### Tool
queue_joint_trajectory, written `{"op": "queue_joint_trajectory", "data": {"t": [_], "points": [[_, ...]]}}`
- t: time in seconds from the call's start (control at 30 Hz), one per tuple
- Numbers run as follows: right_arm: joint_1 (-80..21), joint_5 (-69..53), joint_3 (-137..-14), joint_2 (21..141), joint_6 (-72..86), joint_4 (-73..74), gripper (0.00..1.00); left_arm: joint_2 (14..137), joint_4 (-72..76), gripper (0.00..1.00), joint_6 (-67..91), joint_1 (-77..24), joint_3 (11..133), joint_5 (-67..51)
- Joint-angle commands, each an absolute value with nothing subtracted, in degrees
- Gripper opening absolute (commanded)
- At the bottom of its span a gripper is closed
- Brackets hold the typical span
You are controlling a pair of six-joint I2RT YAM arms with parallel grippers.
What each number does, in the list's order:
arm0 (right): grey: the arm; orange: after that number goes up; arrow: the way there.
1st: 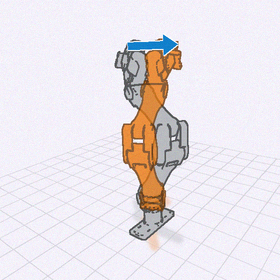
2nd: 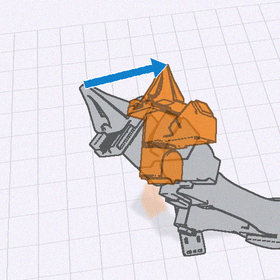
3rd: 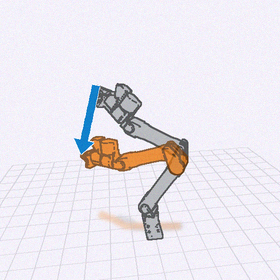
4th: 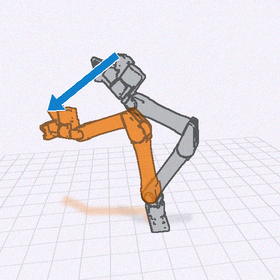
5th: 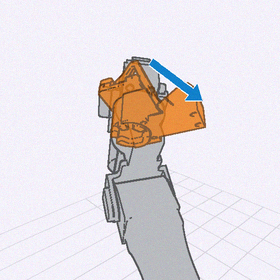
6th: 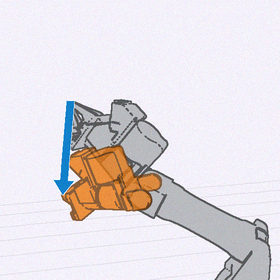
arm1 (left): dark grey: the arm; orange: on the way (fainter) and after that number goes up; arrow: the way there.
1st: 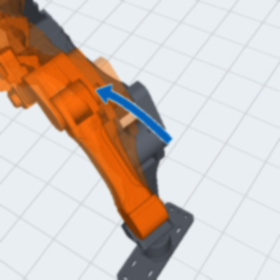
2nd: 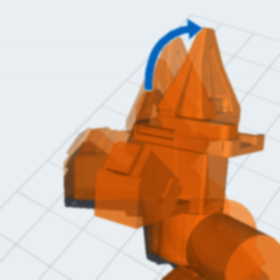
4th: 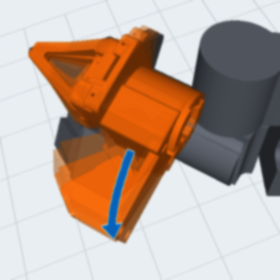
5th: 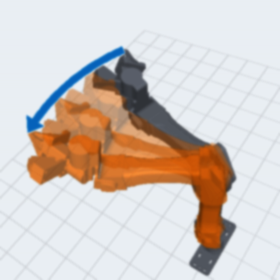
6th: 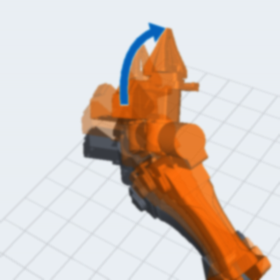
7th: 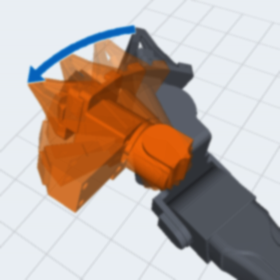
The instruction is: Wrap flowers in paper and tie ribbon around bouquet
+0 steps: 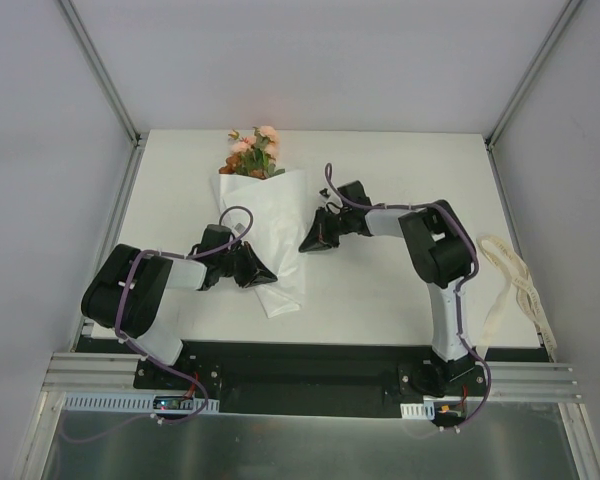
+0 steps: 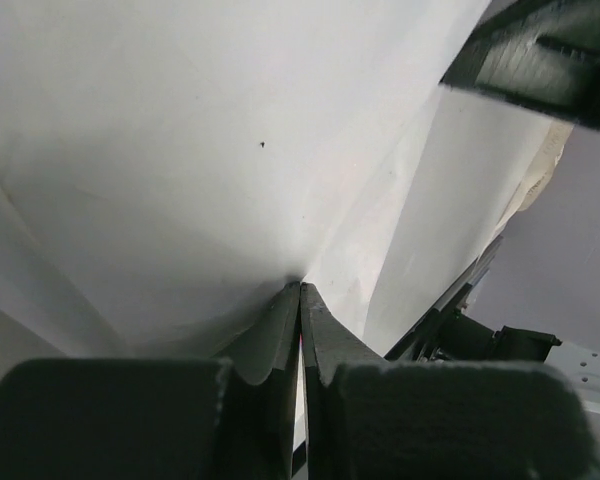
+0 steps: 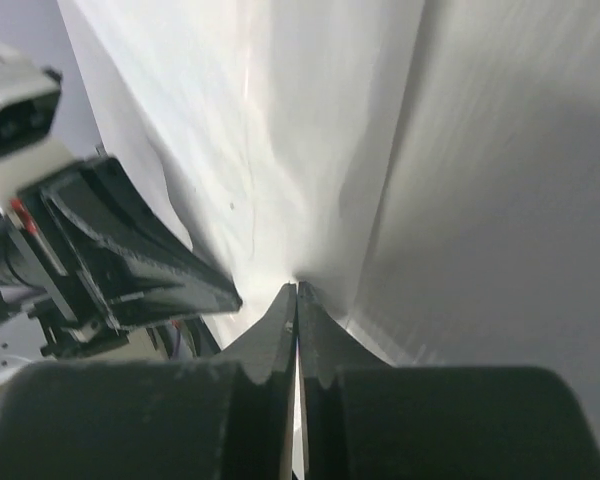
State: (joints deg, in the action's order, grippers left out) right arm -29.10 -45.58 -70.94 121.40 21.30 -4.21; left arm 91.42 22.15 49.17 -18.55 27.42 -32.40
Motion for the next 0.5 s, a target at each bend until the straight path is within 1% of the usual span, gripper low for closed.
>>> {"op": "queue_joint_trajectory", "data": {"t": [0.0,0.27,0.4,0.47], "points": [[-27.16,-46.23,-77.24,125.94,26.62,-7.64,0.01,93.51,16.61,0.0,47.11,-18.63,24.43,-27.51],[-23.91,-43.42,-87.43,134.29,34.53,-8.88,0.01,93.25,16.7,0.0,47.55,-18.9,23.65,-27.16],[-23.2,-40.44,-94.38,137.71,36.21,-2.74,0.01,93.34,16.79,0.0,47.37,-18.9,23.47,-27.68],[-22.68,-39.81,-96.67,139.3,39.19,-2.55,0.01,92.99,16.7,0.0,47.37,-18.9,23.47,-28.03]]}}
